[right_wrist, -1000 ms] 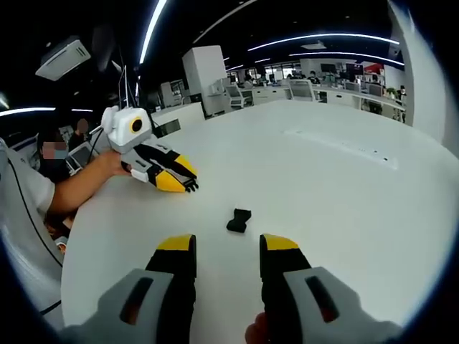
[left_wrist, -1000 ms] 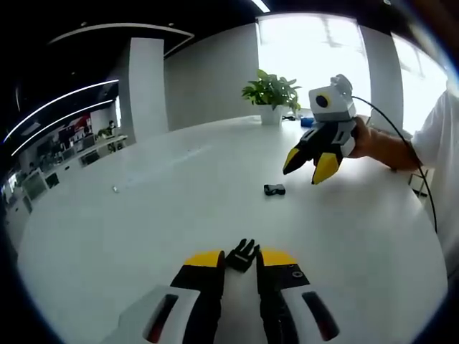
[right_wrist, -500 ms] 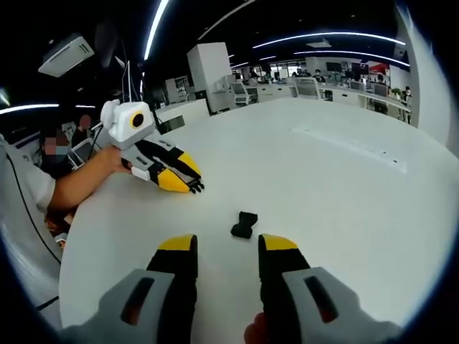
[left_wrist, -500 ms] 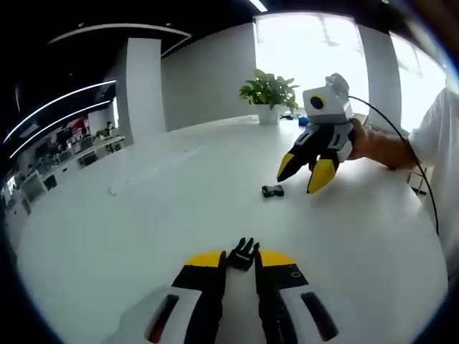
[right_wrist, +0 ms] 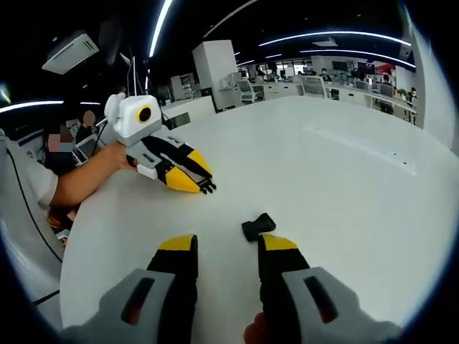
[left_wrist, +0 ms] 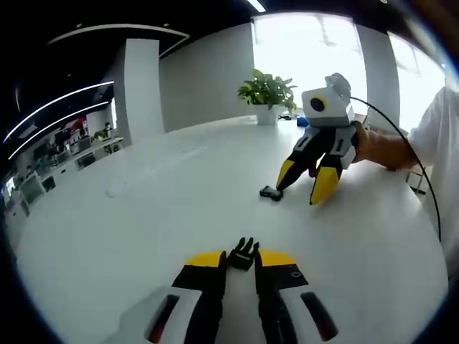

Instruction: Snap the two parts of the plastic buckle together until the buckle closes and remains connected.

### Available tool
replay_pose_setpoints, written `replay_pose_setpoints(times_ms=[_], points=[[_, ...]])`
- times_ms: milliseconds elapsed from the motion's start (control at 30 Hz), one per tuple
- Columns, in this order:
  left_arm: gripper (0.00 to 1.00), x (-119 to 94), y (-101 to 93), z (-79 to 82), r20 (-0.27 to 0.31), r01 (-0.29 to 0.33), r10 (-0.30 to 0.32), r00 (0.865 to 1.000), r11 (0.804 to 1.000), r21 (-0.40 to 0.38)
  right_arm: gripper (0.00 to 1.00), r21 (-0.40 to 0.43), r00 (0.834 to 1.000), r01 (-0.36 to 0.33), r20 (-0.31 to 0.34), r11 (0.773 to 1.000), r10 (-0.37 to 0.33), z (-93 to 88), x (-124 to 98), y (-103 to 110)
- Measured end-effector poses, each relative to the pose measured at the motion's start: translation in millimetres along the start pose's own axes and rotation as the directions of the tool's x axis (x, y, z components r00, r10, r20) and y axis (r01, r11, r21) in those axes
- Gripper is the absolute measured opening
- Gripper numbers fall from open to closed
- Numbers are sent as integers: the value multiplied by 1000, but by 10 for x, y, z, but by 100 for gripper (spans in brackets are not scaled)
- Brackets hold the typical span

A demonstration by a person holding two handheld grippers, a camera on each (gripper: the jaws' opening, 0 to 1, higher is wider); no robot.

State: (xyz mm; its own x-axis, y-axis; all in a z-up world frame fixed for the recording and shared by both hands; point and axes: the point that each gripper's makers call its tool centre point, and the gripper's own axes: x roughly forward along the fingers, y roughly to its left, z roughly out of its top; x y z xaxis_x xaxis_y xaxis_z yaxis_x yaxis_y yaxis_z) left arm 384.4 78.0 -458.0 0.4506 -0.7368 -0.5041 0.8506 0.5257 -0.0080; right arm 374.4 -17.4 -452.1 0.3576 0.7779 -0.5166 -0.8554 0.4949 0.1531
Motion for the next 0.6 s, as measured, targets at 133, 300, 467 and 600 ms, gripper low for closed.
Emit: replay_pose_setpoints(times_ms=[133, 300, 467, 600], points=[[15, 1, 30, -1, 0, 0, 0, 1000, 1000, -1, 33, -6, 1000, -16, -2, 1000, 16, 15, 18, 73], [15, 3, 41, -1, 1, 0, 0, 1000, 1000, -2, 33, -18, 999, -39, -2, 999, 39, 19, 40, 142], [15, 3, 44, 1, 3, 3, -3, 1000, 1000, -3, 33, -37, 1000, -26, 7, 999, 27, 41, -29, 115], [15, 5, 50, 1, 5, 3, -3, 1000, 1000, -4, 33, -45, 1000, -19, 13, 999, 20, 66, -84, 74]])
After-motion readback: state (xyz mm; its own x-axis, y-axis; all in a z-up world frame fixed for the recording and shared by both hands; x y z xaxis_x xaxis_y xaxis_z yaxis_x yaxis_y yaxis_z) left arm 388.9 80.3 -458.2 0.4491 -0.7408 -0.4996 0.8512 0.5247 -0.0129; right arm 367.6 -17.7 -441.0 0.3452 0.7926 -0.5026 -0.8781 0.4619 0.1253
